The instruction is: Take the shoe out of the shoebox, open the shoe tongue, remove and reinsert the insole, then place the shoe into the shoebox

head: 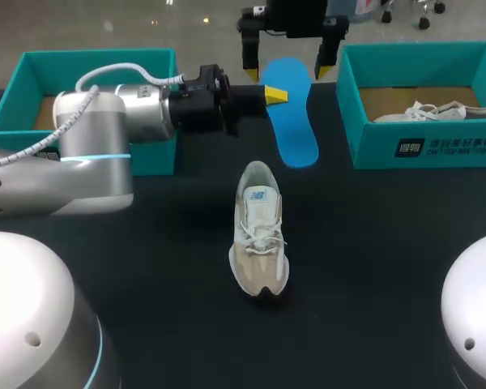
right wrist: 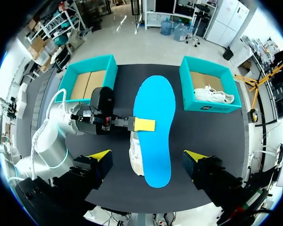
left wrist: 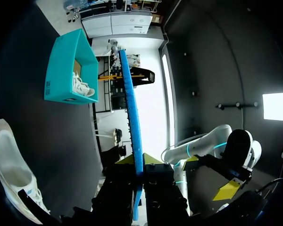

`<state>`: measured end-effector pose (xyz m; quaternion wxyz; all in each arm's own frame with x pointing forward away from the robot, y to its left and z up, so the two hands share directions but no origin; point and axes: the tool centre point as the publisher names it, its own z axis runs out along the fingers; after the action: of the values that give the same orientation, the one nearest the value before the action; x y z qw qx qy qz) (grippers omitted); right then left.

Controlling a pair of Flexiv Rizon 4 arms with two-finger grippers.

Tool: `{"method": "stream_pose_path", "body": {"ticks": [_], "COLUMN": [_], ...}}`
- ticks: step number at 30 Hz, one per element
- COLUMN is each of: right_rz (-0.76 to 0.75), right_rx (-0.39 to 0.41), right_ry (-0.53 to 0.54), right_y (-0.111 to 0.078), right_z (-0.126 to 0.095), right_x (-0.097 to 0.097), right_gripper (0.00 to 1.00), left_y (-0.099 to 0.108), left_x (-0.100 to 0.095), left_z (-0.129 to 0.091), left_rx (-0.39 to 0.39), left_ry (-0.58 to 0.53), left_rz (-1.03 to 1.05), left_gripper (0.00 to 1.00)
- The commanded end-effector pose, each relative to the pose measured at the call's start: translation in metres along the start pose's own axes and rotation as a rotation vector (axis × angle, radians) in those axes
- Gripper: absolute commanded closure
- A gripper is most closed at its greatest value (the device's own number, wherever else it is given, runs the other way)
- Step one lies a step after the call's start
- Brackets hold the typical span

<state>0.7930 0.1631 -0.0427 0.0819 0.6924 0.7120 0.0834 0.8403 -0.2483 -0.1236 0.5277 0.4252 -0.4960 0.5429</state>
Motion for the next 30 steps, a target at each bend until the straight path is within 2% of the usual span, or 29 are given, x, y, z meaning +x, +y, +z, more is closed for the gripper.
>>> {"method": "stream_pose_path", "body": {"ticks": [1,26,30], "right_rz": [-0.002,0.009,0.043], "right_rx": [0.01,0.011,-0.004], "right_ry": [-0.007,-0.012,0.077], "right_y": [0.004,0.005,0.011], "right_z": [0.004,0.005,0.007], "right_x": [0.006,0.007,-0.005], "right_gripper": [0.0,0.0,0.0], "left_y": [0.003,0.005,0.004], "left_x": [0.002,0.0,0.001], "left_z": [-0.002,-0.006,-0.007], "left_rx": [0.004,0.014,0.015], "left_ry": [-0.003,-0.004,0.001], "left_rz": [0.001,0.011,0.012], "left_gripper": [1.0,1.0,1.0]}}
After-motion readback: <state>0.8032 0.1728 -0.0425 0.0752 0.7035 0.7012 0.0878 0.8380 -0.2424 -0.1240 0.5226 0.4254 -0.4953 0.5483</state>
